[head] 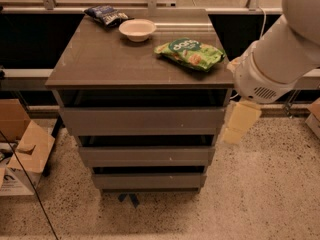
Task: Open middle drawer
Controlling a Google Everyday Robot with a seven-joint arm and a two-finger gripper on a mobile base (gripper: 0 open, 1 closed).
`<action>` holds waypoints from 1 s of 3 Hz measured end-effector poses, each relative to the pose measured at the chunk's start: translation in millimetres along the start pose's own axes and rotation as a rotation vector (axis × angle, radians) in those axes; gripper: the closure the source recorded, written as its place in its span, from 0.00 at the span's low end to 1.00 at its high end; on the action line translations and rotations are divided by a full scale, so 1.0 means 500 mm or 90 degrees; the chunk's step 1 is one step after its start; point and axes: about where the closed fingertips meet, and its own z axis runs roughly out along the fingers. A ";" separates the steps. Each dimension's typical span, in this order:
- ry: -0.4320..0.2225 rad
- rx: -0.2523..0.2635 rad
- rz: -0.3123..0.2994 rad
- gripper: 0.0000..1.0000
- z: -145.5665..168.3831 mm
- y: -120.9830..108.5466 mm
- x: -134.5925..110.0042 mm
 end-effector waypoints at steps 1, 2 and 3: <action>-0.031 0.003 0.019 0.00 0.064 0.009 0.012; -0.055 -0.016 0.074 0.00 0.152 0.026 0.048; -0.057 -0.017 0.072 0.00 0.155 0.028 0.046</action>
Offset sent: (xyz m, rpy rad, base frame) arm 0.0166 -0.0129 -0.1315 0.2007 0.0762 -0.1345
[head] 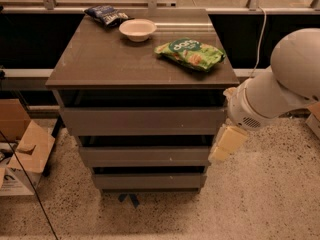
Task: Open middle drawer
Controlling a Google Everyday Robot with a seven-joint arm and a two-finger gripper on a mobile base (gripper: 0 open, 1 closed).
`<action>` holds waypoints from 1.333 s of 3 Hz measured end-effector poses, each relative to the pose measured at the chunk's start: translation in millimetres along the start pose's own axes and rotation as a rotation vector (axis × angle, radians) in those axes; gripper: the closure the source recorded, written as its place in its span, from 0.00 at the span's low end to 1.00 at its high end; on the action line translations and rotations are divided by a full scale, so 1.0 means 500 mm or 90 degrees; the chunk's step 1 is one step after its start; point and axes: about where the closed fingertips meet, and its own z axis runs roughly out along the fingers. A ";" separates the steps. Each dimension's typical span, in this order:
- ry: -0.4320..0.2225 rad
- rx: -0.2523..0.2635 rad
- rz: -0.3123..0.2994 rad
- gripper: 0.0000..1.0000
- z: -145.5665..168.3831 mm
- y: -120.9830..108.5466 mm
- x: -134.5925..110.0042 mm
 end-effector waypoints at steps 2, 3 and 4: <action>-0.050 -0.030 -0.039 0.00 0.130 0.038 -0.015; -0.073 -0.050 -0.051 0.00 0.202 0.059 -0.006; -0.088 -0.063 -0.048 0.00 0.277 0.070 0.015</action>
Offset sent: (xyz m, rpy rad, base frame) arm 0.0114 0.0517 -0.1114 0.0909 -0.0179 0.1754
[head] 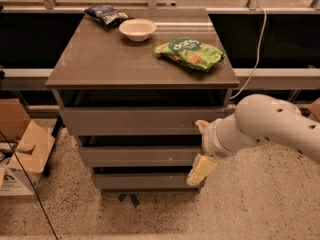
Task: Open middle drawer
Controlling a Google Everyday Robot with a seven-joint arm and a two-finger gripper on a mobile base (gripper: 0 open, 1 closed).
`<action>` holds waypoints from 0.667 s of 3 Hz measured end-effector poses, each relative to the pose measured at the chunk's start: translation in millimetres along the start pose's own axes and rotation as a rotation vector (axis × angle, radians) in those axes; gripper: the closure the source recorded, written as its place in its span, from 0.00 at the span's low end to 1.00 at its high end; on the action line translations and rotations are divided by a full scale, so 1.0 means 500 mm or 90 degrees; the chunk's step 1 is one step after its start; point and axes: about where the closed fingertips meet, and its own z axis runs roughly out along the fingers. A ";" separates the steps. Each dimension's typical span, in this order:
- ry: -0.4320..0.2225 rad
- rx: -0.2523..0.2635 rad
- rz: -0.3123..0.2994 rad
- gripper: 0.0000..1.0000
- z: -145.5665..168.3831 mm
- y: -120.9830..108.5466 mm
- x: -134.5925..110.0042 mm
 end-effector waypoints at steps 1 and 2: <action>-0.019 -0.009 0.009 0.00 0.064 -0.003 0.033; -0.034 -0.019 0.018 0.00 0.114 -0.008 0.066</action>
Offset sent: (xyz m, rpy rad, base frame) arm 0.0259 -0.0122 -0.1001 0.0973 0.0399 -0.0013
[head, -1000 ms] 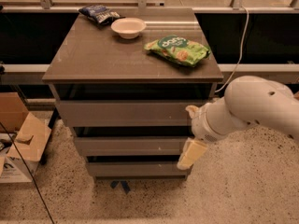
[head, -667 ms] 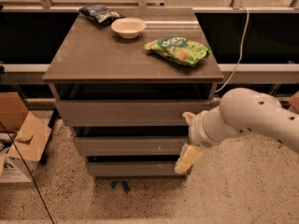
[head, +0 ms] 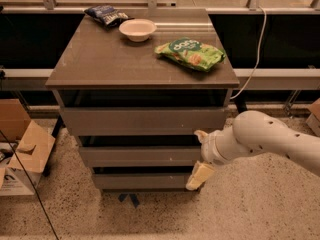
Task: Open middle drawer
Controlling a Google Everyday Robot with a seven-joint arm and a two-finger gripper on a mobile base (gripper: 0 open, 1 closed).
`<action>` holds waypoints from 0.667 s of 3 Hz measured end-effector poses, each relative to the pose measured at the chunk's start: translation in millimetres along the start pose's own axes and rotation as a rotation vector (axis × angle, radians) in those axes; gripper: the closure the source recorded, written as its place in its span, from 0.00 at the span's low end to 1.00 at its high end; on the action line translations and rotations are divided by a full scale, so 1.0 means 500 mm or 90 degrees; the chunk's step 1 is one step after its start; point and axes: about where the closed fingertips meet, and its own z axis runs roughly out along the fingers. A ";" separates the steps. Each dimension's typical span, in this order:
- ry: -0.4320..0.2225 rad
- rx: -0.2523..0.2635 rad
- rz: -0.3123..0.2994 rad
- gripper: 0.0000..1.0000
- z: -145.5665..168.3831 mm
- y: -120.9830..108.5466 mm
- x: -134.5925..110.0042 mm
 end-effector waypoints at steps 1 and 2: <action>-0.015 -0.013 0.014 0.00 0.039 -0.006 0.037; -0.026 -0.032 0.041 0.00 0.081 -0.016 0.079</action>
Offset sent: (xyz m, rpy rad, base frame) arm 0.0239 -0.0304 -0.0920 0.1068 0.1189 -0.0515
